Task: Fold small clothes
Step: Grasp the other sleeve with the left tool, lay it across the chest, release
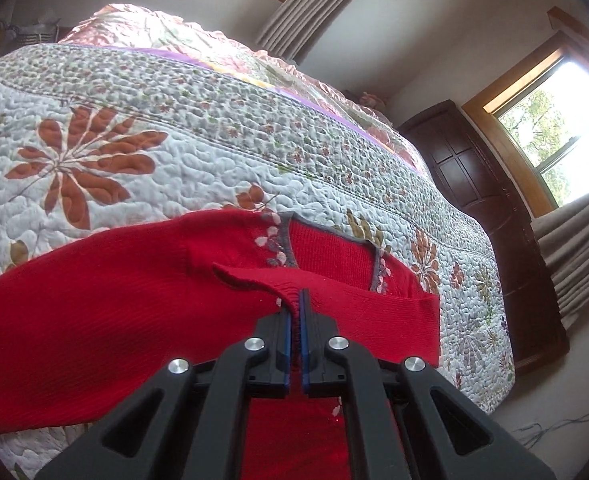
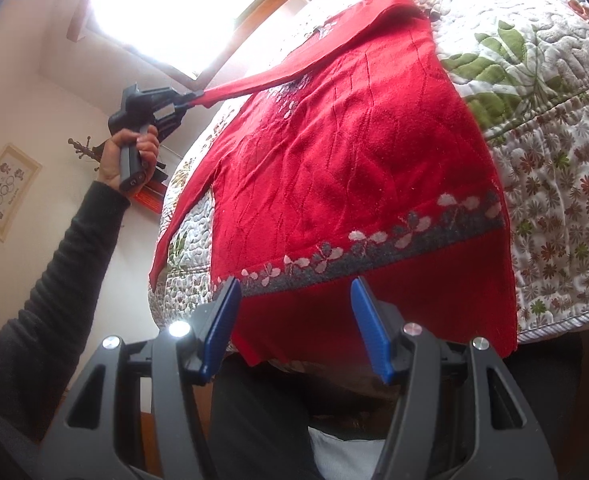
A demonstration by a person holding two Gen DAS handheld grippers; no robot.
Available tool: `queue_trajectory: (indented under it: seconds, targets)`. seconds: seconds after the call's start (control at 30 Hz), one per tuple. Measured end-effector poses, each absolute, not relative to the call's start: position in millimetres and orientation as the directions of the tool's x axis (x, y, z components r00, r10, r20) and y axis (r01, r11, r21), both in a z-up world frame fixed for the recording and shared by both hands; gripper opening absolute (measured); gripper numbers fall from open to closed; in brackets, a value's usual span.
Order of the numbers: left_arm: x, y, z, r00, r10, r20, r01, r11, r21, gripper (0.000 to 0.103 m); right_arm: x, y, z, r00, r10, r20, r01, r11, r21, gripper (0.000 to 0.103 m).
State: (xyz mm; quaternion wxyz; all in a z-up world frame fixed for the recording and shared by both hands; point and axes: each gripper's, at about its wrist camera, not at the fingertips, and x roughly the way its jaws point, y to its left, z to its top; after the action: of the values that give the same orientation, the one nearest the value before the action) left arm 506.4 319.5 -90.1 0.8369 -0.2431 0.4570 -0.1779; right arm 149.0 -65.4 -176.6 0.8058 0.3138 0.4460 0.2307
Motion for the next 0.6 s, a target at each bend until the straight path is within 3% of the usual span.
queue_trajectory:
  seconds: [0.6]
  targets:
    - [499.2,370.6,-162.3,0.493,-0.508,-0.706,-0.010,0.808,-0.589,0.003,155.7,-39.3,-185.7,0.453,0.660,-0.600,-0.093,0.704,0.704,0.058]
